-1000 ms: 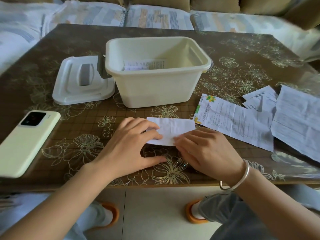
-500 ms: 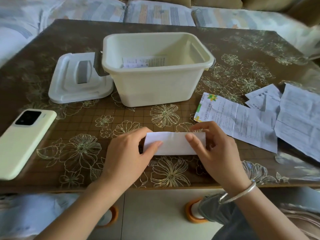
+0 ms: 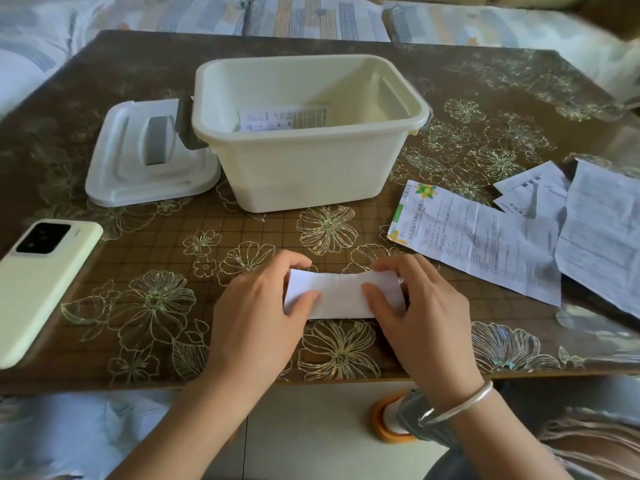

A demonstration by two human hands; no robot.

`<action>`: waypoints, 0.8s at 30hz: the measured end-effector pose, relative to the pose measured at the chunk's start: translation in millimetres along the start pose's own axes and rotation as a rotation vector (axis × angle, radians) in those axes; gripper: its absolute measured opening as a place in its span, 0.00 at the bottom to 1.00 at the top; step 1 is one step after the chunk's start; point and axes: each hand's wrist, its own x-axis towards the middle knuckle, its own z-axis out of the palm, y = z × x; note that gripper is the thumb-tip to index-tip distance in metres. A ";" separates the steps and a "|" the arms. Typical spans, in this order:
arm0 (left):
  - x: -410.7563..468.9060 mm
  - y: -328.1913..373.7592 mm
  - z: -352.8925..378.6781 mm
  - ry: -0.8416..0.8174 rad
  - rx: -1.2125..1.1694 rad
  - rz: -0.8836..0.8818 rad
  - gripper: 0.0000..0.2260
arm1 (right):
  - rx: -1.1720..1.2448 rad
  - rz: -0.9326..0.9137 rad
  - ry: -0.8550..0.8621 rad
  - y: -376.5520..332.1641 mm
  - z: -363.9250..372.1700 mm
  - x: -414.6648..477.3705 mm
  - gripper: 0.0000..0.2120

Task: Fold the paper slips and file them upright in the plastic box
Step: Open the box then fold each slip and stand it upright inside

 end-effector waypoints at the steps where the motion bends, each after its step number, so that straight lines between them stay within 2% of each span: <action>1: 0.4 0.4 -0.1 -0.001 0.003 -0.004 0.13 | -0.004 -0.006 0.001 0.2 0.8 -0.3 0.09; 12: -0.6 5.1 3.1 0.068 0.095 0.043 0.12 | -0.140 -0.045 0.037 -2.3 3.5 -4.7 0.05; 24: -4.1 8.1 8.5 0.095 0.161 0.100 0.16 | -0.200 -0.036 0.029 -4.9 4.7 -3.8 0.02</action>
